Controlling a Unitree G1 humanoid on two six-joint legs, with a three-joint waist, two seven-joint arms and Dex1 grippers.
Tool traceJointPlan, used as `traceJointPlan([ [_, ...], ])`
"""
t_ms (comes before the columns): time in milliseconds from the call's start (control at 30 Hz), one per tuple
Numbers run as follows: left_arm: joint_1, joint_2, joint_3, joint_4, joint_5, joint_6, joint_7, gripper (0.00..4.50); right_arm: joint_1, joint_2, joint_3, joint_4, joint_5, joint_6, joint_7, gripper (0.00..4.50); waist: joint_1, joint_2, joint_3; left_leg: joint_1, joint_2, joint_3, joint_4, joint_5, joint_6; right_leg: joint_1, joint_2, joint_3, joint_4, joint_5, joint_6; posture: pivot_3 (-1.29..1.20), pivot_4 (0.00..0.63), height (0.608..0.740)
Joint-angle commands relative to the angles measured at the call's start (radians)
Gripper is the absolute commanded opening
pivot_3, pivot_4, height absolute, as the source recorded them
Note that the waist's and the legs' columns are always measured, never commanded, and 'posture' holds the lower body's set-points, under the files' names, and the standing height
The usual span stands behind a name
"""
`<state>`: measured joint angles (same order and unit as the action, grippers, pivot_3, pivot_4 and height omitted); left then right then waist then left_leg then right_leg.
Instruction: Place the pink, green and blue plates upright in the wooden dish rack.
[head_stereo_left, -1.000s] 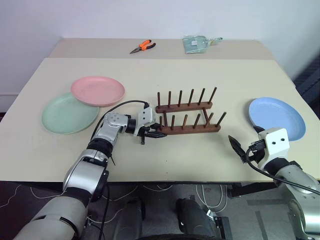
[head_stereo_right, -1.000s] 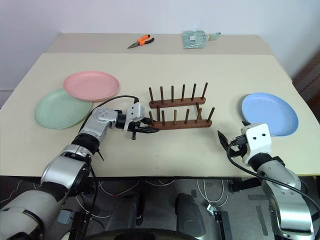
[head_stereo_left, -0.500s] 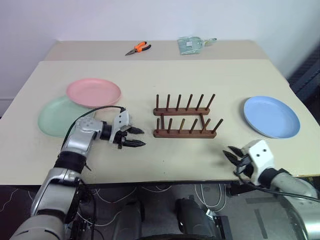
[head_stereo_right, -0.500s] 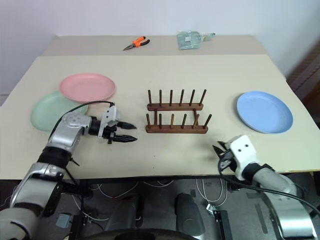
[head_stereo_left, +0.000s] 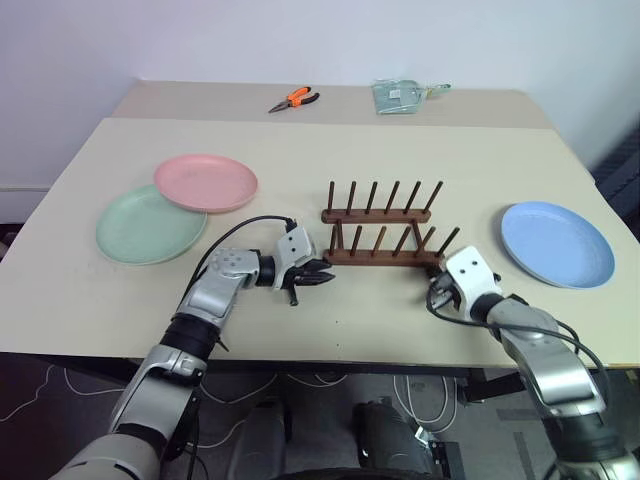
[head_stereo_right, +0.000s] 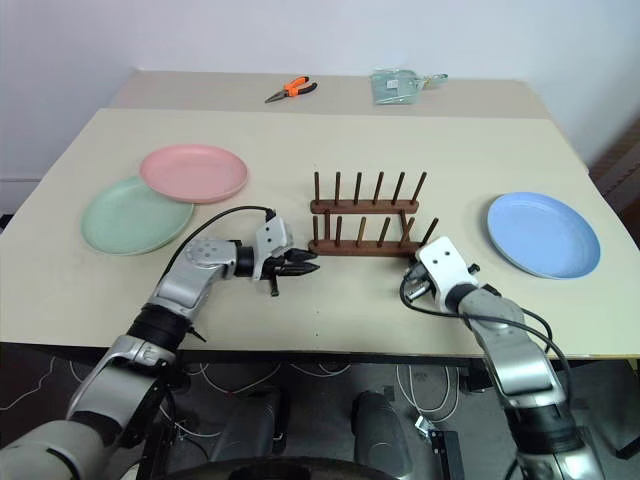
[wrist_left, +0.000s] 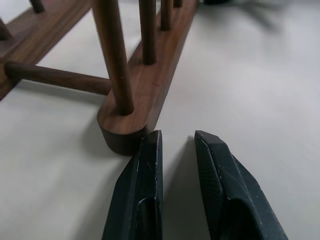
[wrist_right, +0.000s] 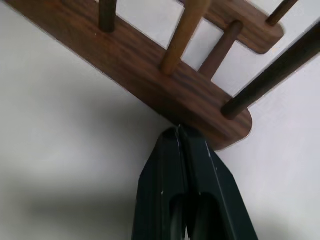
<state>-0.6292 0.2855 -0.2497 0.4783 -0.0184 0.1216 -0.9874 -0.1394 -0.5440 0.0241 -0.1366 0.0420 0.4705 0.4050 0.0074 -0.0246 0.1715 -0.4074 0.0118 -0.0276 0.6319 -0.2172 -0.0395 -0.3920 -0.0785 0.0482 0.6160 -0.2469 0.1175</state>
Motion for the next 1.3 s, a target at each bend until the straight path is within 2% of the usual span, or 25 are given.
traceJointPlan([
  [33,-0.027,-0.003,0.005,0.105,0.045,-0.022,0.084,1.05,-0.060,0.016,-0.003,0.103,-0.027,-0.023,-0.020,0.00,-0.001,0.000,0.000,0.000,0.000,0.000,0.000,0.000,0.000,0.000,0.000,0.000,0.000,0.000,0.000,0.00,0.150,0.732],
  [200,-0.046,-0.001,0.006,0.158,0.040,-0.064,0.099,1.05,-0.091,0.015,-0.002,0.137,-0.035,-0.054,-0.007,0.00,-0.005,0.001,-0.001,0.000,0.000,0.000,-0.001,0.000,0.000,0.000,0.000,0.000,0.000,0.000,0.000,0.00,0.150,0.732],
  [333,-0.034,0.032,0.016,0.147,0.035,-0.083,0.090,1.05,-0.056,-0.007,-0.023,0.079,-0.017,-0.050,0.026,0.00,-0.010,0.001,-0.001,0.000,0.000,0.000,-0.001,0.000,0.000,0.000,0.000,0.000,0.000,0.000,0.000,0.00,0.150,0.732],
  [367,-0.025,0.051,0.035,0.123,0.012,-0.069,0.069,1.02,-0.035,-0.017,-0.039,0.037,0.005,-0.042,0.051,0.25,-0.013,0.001,-0.001,0.000,0.000,0.000,-0.001,0.000,0.000,0.000,0.001,0.000,0.000,0.000,0.000,0.00,0.150,0.732],
  [467,0.016,0.112,0.169,-0.033,-0.185,0.069,-0.037,1.80,0.050,-0.042,-0.103,-0.130,0.089,-0.022,0.121,1.20,-0.029,0.002,0.000,-0.001,0.000,0.000,-0.003,0.000,0.000,-0.002,0.001,0.000,0.001,0.000,0.001,0.00,0.150,0.732],
  [567,0.019,0.149,0.310,-0.140,-0.322,0.156,-0.013,3.35,0.108,-0.058,-0.131,-0.235,0.114,-0.002,0.138,2.80,-0.038,0.002,0.003,-0.002,0.002,-0.001,-0.004,0.000,0.000,-0.006,0.002,0.000,0.004,0.000,0.001,0.00,0.150,0.732],
  [633,-0.025,0.161,0.408,-0.142,-0.356,0.181,0.098,4.35,0.130,-0.067,-0.131,-0.264,0.109,0.006,0.139,3.76,-0.029,0.002,0.003,-0.003,0.002,-0.002,-0.003,0.000,0.000,-0.006,0.002,0.000,0.005,0.000,0.001,0.00,0.150,0.732],
  [767,-0.130,0.173,0.571,-0.085,-0.366,0.166,0.368,4.35,0.149,-0.066,-0.119,-0.282,0.109,0.006,0.146,3.76,-0.019,0.001,0.003,-0.003,0.002,-0.001,-0.001,0.000,0.000,-0.004,0.002,0.000,0.003,0.000,0.001,0.00,0.150,0.732],
  [900,-0.170,0.213,0.658,0.006,-0.340,0.232,0.597,4.35,0.138,-0.064,-0.104,-0.273,0.101,0.000,0.148,3.76,-0.022,0.001,0.003,-0.003,0.001,-0.001,-0.003,0.000,0.000,-0.004,0.002,0.000,0.001,0.001,0.005,0.00,0.150,0.732],
  [1033,-0.129,0.220,0.775,0.005,-0.462,0.368,0.645,4.35,0.120,-0.066,-0.099,-0.252,0.095,-0.006,0.153,3.76,-0.024,0.001,0.003,-0.002,0.001,-0.001,-0.003,0.000,0.000,-0.005,0.002,0.000,0.002,0.001,0.006,0.00,0.150,0.732],
  [1300,-0.062,0.180,0.899,-0.041,-0.604,0.519,0.760,4.35,0.095,-0.072,-0.077,-0.206,0.078,-0.029,0.163,3.76,-0.017,-0.004,0.005,-0.003,0.001,-0.001,-0.003,0.000,0.000,-0.004,0.001,-0.001,0.002,0.001,0.005,0.00,0.150,0.732],
])
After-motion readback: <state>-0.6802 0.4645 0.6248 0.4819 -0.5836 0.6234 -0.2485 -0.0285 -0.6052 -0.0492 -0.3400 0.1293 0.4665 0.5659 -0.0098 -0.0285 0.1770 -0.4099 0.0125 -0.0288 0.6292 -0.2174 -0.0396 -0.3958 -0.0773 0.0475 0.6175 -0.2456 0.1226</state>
